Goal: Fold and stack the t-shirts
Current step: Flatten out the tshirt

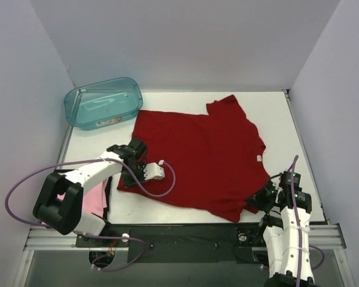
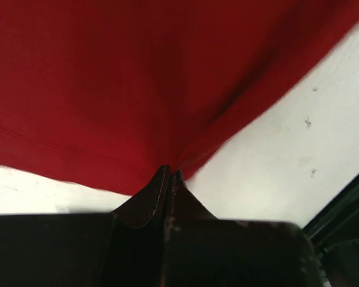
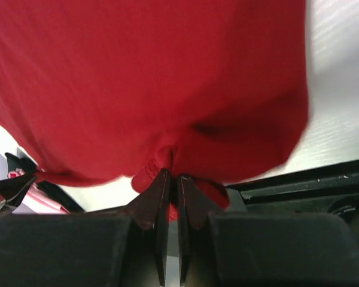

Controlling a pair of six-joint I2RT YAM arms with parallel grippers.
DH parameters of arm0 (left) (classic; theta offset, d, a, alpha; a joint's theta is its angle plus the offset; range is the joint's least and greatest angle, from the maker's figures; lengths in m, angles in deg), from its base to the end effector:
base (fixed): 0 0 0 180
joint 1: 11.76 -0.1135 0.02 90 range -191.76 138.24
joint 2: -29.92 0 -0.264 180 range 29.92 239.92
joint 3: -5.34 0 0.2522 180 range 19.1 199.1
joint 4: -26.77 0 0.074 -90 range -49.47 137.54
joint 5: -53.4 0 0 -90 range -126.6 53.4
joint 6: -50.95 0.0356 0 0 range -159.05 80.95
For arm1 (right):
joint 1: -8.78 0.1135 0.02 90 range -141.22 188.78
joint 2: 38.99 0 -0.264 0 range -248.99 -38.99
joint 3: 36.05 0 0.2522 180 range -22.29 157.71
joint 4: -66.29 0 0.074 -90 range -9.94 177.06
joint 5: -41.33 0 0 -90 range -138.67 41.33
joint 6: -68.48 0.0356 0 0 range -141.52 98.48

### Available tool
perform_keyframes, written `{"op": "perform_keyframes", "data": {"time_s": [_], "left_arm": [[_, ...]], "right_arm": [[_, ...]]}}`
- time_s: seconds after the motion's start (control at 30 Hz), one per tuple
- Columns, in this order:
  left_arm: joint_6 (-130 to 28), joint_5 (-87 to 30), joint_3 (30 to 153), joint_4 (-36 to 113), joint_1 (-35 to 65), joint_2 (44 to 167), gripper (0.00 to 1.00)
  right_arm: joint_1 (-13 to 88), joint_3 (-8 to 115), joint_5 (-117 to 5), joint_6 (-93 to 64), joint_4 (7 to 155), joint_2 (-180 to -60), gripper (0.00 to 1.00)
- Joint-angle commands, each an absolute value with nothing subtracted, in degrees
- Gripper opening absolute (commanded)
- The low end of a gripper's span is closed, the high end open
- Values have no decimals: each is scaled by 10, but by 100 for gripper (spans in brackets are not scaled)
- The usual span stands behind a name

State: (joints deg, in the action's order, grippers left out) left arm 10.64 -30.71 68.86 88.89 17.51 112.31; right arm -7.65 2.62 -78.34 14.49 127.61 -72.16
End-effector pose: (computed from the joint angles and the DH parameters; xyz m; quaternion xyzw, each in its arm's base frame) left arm 0.2083 -0.1209 0.1855 0.6361 0.7659 -0.0365 0.0863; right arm 0.1095 -0.0139 0.1953 0.3407 0.8622 0.2895 0.2383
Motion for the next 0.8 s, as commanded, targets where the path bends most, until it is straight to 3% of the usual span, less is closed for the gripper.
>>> {"op": "perform_keyframes", "data": {"time_s": [0.0, 0.23, 0.4, 0.77], "left_arm": [[95, -295, 693, 920, 172, 1082, 0], [115, -284, 675, 980, 170, 1059, 0], [96, -286, 707, 953, 154, 1075, 0], [87, -274, 792, 926, 82, 1131, 0]], "right_arm": [[-73, 28, -767, 128, 1370, -764, 0], [-67, 53, -756, 133, 1404, -780, 0], [-67, 104, -750, 128, 1345, -813, 0], [16, 198, -766, 87, 1195, -1039, 0]]}}
